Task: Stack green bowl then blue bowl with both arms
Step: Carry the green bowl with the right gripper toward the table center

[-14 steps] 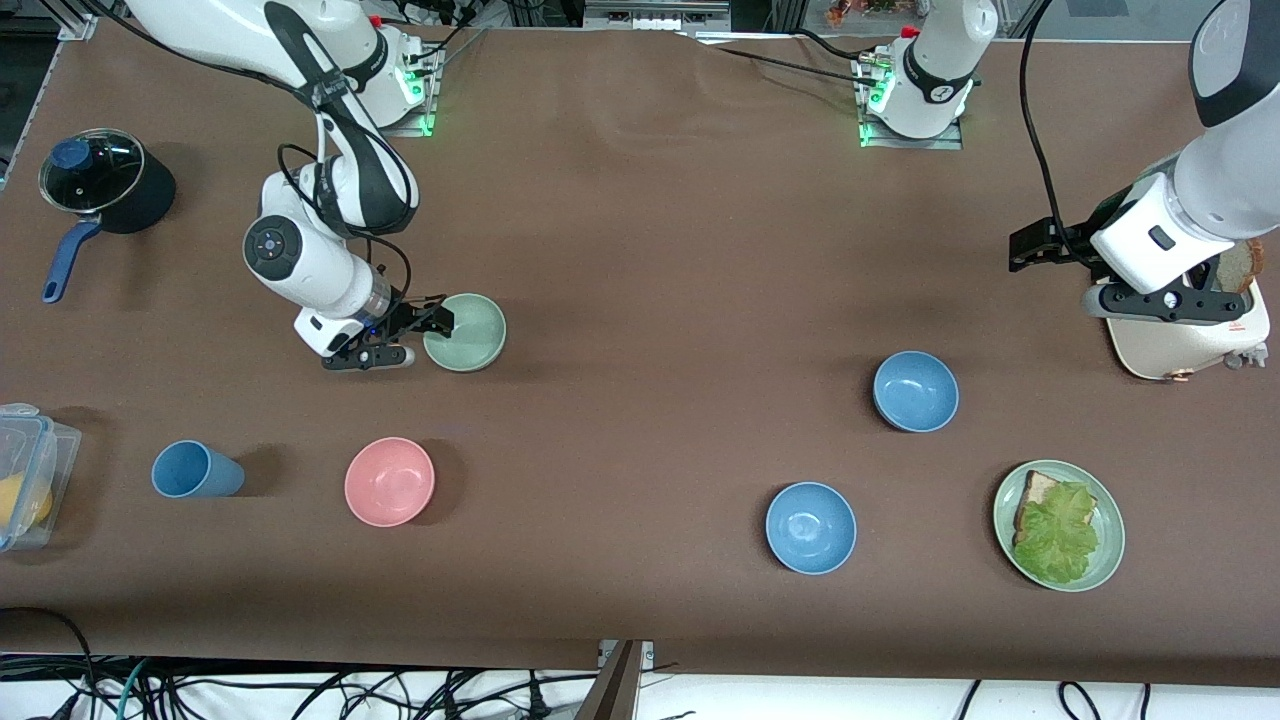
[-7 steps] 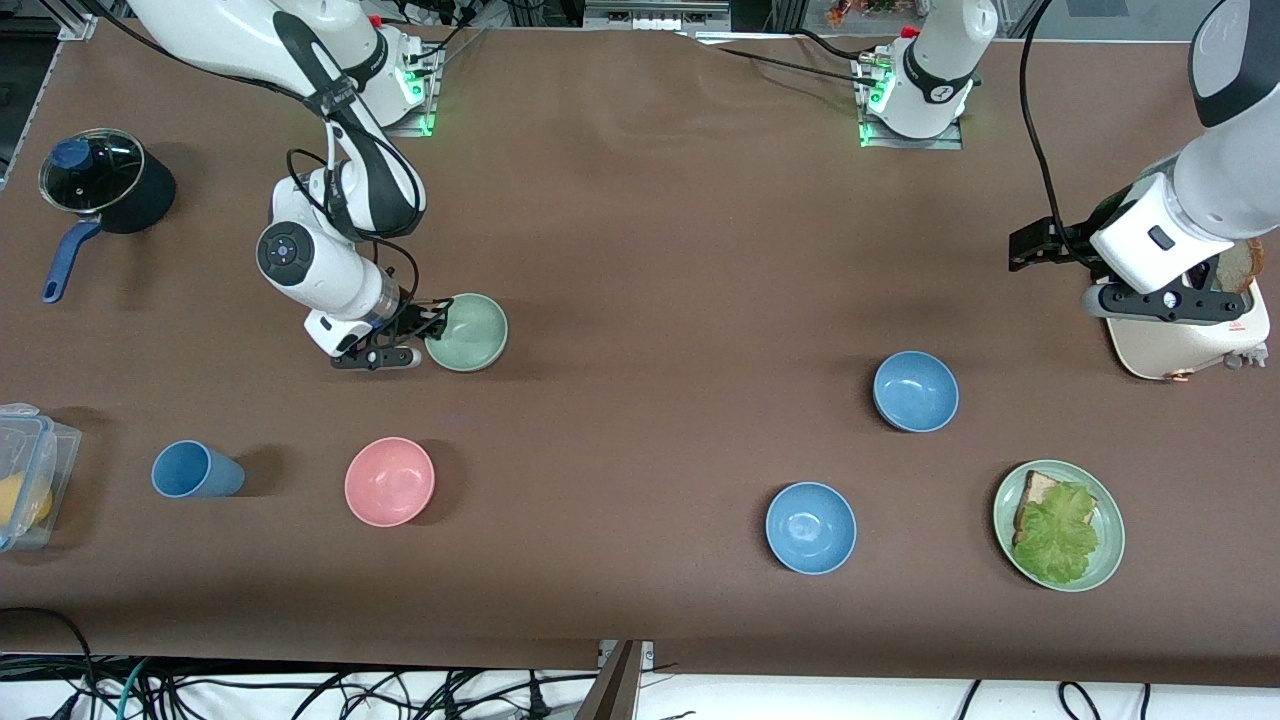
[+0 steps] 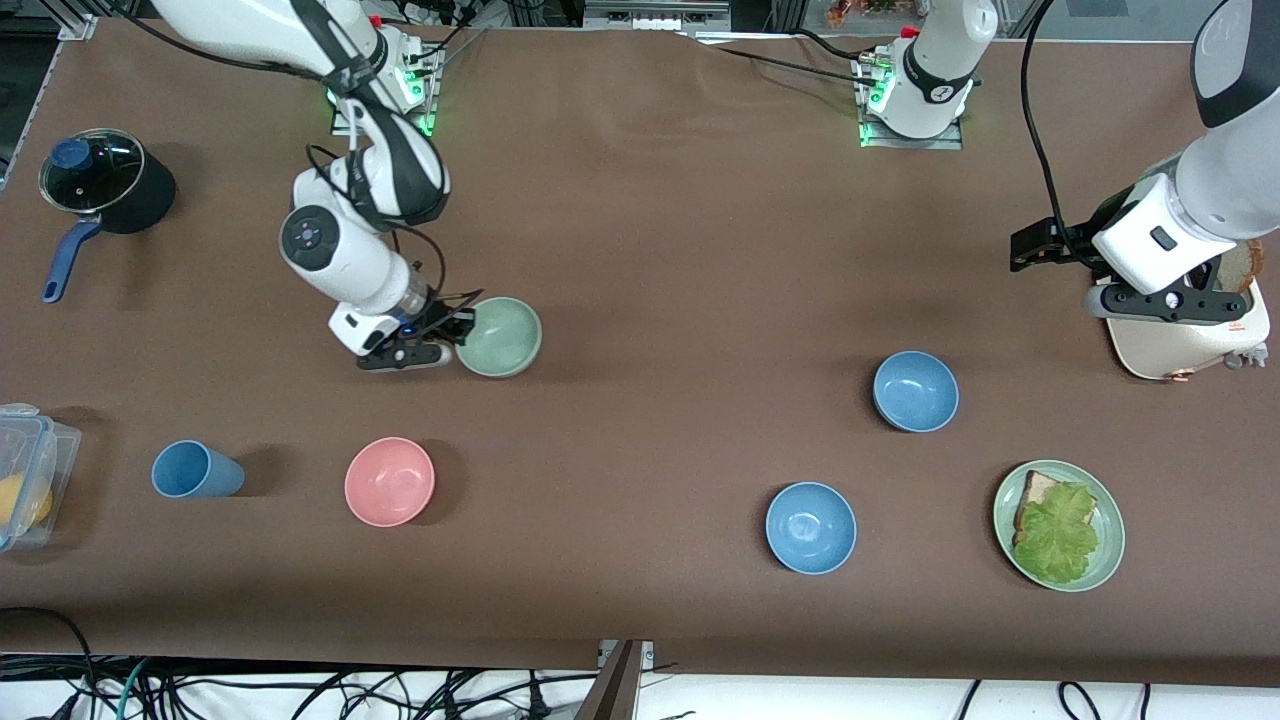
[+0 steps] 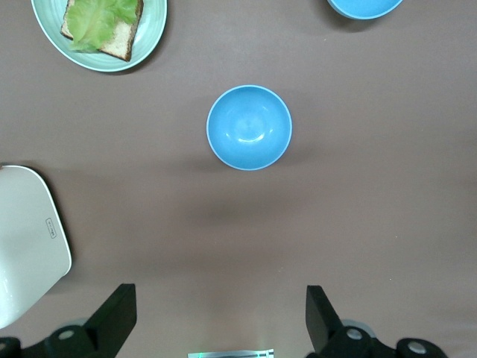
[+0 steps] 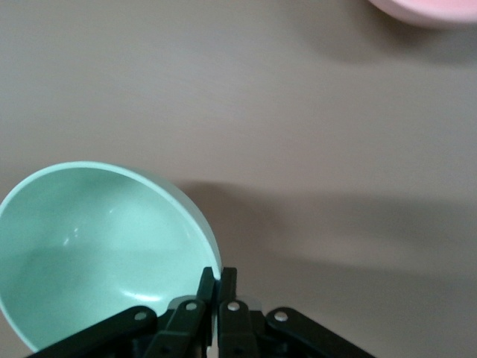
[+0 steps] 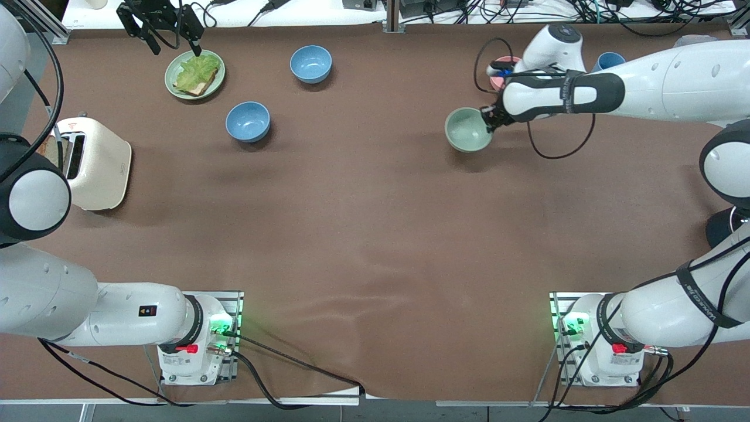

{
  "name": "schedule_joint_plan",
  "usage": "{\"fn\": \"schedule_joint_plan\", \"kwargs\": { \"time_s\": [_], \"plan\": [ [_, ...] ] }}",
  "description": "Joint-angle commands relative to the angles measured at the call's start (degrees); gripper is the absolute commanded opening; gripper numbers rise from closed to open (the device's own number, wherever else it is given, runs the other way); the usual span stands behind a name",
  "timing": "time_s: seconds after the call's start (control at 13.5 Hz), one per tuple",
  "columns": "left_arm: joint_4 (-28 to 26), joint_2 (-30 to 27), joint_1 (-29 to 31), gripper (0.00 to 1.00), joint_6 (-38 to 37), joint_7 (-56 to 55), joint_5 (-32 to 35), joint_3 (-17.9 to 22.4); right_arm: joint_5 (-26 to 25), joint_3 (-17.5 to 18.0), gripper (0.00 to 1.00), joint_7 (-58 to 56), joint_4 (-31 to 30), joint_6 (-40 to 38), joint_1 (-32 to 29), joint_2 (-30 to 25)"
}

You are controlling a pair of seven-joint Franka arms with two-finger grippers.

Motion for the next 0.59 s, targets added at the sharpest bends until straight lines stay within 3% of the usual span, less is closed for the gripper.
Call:
{"fn": "schedule_joint_plan", "kwargs": {
  "time_s": [0.0,0.15,0.37,0.52],
  "plan": [
    [1.2,0.4,1.3,1.0,-1.4,1.6,-1.4,0.3,-0.1,0.1,0.0,4.9,9.0,-0.8,5.5,5.3],
    [1.3,0.5,2.4,1.0,-1.5,3.6,-1.4,0.3,-0.6,-0.4,0.0,11.5,16.9,-0.9,11.5,10.9],
    [1.2,0.6,3.9,1.0,-1.6,4.4,-1.4,0.3,-9.5,-1.1,0.0,23.5,27.1,-2.2,18.2,18.9],
    [1.2,0.6,3.8,1.0,-1.6,5.1,-1.4,0.3,-12.0,-2.5,0.0,28.6,35.7,-7.5,22.8,24.4]
  ]
}}
